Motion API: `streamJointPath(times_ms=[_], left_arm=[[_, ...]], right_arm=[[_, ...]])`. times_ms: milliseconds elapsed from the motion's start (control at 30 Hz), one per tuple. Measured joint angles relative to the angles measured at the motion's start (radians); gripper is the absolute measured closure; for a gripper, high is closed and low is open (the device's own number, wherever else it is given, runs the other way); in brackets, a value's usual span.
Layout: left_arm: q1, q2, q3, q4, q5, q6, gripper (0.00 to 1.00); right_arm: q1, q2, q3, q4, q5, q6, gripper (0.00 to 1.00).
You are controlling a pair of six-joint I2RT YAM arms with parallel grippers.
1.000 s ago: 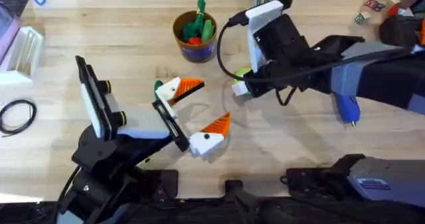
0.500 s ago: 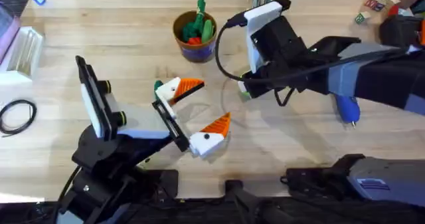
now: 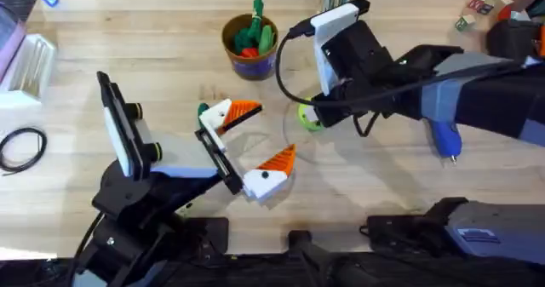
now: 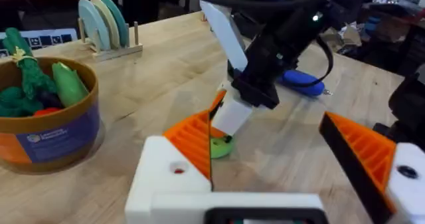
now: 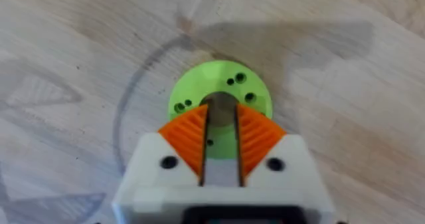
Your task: Pick up the gripper from the table and insert it into the empty holder that is missing its gripper. Then pick up a screw, insert it into the mounting hole, and use the screwdriver to tighten it. Finally, clean up the table by picking up the vegetable and placing it into the bucket.
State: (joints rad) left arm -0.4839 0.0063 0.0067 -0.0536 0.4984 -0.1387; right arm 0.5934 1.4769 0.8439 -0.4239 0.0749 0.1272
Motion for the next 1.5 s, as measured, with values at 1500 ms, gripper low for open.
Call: streamJointPath(times_ms=[1500], left_arm=[[0.0, 0.0, 0.0, 0.0, 0.0, 0.0, 0.008]], right_arm=[[0.011, 0.105, 0.186, -0.325, -0.122, -0.001, 0.706]])
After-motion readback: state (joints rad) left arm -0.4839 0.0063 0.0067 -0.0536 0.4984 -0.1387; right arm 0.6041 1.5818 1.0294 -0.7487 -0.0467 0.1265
